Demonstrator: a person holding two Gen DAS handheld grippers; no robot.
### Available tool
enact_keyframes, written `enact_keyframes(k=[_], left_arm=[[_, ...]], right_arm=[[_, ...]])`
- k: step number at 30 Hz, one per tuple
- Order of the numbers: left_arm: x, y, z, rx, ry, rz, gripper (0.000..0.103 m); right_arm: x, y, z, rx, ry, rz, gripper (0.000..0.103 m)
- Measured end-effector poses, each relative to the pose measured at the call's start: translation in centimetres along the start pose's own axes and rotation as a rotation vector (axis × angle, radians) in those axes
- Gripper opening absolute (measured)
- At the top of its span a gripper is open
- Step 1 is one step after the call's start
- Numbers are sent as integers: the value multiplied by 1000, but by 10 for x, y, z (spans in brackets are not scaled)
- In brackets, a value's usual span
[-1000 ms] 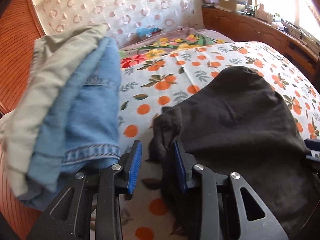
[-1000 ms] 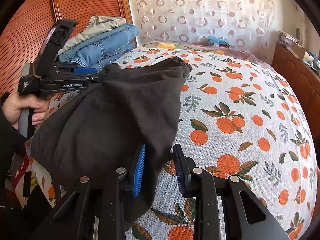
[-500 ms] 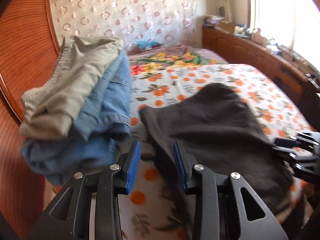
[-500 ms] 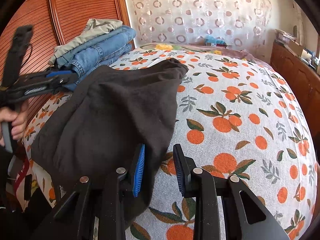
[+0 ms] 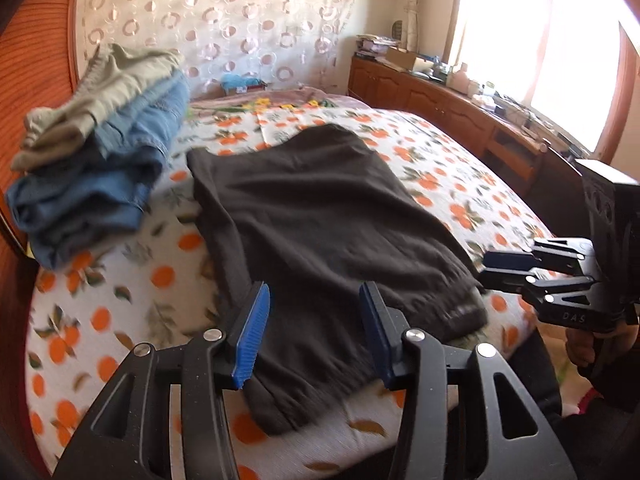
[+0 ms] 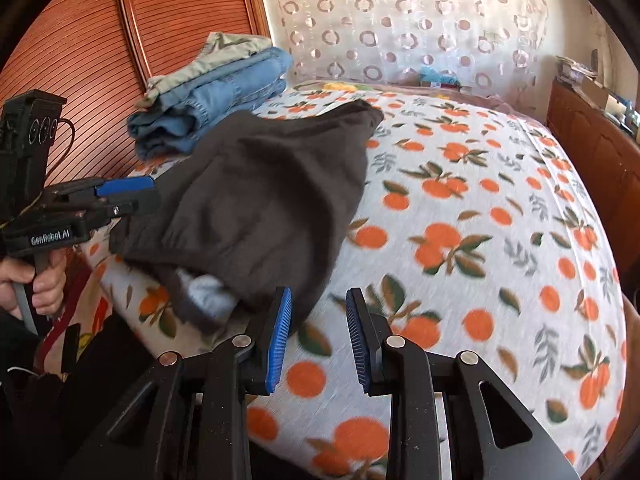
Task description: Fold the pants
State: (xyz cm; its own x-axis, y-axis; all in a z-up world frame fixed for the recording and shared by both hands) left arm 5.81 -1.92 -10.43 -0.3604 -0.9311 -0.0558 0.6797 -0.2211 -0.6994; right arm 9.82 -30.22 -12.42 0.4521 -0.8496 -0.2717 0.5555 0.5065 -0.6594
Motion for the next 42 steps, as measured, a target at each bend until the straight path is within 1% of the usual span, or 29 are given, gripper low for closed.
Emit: enact_keyframes(k=[2, 4, 8, 9, 10, 12, 16, 22, 24, 25, 27, 30, 34, 37, 38, 39, 40, 42], left_arm=[[6, -1, -4, -5, 7, -17, 48], [12, 1, -6, -12, 15, -34, 48], [22, 4, -8, -21, 36, -40, 48], [22, 5, -8, -21, 35, -43, 48], [22, 5, -9, -22, 33, -44, 48], [23, 5, -8, -22, 37, -43, 48], [19, 1, -9, -12, 27, -35, 48], [2, -6, -17, -9, -14, -9, 48], [-4, -8, -22, -12, -31, 2, 48], [-8, -9, -25, -12, -42, 5, 48], [-11, -10, -28, -13, -54, 10, 48], [-16, -11, -33, -16, -70, 16, 48], [-20, -10, -36, -20, -78, 22, 48], [-22, -9, -39, -24, -84, 22, 48], [-22, -8, -40, -26, -86, 23, 48], [-23, -8, -41, -27, -87, 24, 48], [-23, -8, -41, -29, -87, 23, 48], [-24, -7, -43, -35, -88, 21, 48]], right_arm=[[-3, -2, -2, -2, -6, 16, 29], [-7, -4, -3, 0, -21, 12, 29], [-11, -3, -4, 8, -38, 6, 29], [-11, -3, -5, 5, -36, 9, 16], [-12, -3, -5, 6, -37, 17, 7], [-13, -2, -6, 3, -40, 35, 0], [-11, -13, -8, 20, -13, 87, 0], [-18, -20, -19, 22, -20, 87, 2], [-24, -19, -20, 24, -28, 83, 12], [-27, -19, -21, 21, -29, 92, 14], [-31, -14, -21, 11, -28, 105, 23], [-38, -5, -21, 0, -38, 93, 28], [-45, 4, -19, -9, -56, 73, 28], [-43, 8, -15, -3, -42, 60, 28], [-40, 8, -13, -5, -33, 53, 24], [-39, 8, -12, -6, -26, 48, 8], [-38, 7, -11, 5, -27, 39, 8], [-37, 2, -7, 61, -32, -12, 6]])
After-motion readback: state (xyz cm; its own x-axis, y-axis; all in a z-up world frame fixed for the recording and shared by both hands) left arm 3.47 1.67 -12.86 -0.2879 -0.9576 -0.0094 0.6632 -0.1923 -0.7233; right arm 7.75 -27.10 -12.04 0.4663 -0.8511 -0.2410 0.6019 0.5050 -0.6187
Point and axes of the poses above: each gripper's, at about its wrist camera, not at the fingertips, and y roughly the way its jaws point, x to its right, z to its top, the point moved 1 cm from there along y, roughly the way its jaws point, and after that the axes turned 14 degrees about y, right-handed, at the moved point
